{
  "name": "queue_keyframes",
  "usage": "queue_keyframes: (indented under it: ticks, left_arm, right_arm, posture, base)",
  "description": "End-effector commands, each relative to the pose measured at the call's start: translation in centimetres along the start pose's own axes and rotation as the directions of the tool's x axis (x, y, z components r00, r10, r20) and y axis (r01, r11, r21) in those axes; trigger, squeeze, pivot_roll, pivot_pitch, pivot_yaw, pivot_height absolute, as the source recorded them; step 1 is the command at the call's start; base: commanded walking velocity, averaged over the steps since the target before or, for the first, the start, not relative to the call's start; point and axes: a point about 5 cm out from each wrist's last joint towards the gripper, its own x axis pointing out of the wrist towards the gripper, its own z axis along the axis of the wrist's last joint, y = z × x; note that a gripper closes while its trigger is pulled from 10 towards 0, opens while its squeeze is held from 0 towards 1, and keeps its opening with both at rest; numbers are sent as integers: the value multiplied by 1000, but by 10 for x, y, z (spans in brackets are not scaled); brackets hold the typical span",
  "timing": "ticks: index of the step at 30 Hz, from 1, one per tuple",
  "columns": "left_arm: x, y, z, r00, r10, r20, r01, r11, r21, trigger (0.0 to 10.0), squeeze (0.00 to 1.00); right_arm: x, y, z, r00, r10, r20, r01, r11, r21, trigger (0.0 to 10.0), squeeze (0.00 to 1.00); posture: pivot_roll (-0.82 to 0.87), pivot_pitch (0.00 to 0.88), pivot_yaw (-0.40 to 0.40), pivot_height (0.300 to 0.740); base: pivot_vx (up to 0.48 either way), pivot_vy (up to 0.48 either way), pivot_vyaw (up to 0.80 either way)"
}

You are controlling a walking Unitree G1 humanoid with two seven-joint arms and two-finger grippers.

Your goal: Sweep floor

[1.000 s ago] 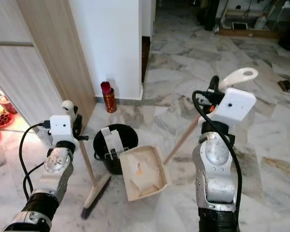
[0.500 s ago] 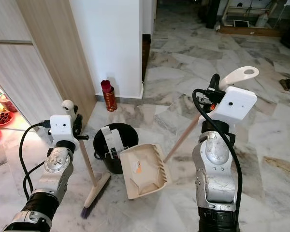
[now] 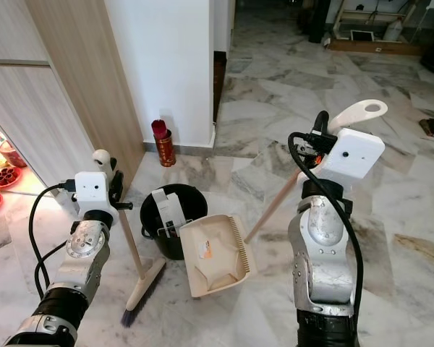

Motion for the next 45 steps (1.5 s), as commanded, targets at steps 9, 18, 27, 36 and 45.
queue_keyframes:
  ticks: [9,18,27,36,45]
  left_arm:
    - [5,-7,10,998,-21,51,22,1000,-8,10000,0]
    - [5,-6,11,998,-17,54,17,1000,-6,10000,0]
    - [4,-5,9,999,-9,44,9,1000,1,10000,0]
    - [4,-4,7,1000,3,30,-3,1000,7,10000,0]
    - [4,-3,7,1000,6,29,-7,1000,8,10000,0]
  right_arm:
    - [7,24,28,991,88,101,-97,991,90,10000,0]
    - [7,25,25,989,109,100,-117,990,80,10000,0]
    - [6,27,26,984,136,112,-143,988,57,10000,0]
    - [6,30,29,979,159,130,-170,983,75,10000,0]
    - [6,32,30,976,174,131,-183,981,59,10000,0]
  posture:
    - [-24,1,17,740]
    - [-22,6,16,740]
    - [-24,15,14,740]
    - [-21,20,8,740]
    - [-22,19,5,740]
  base:
    - [0,0,0]
    - [0,0,0]
    - [0,0,190]
    - [170,0,414]
    - [289,0,128]
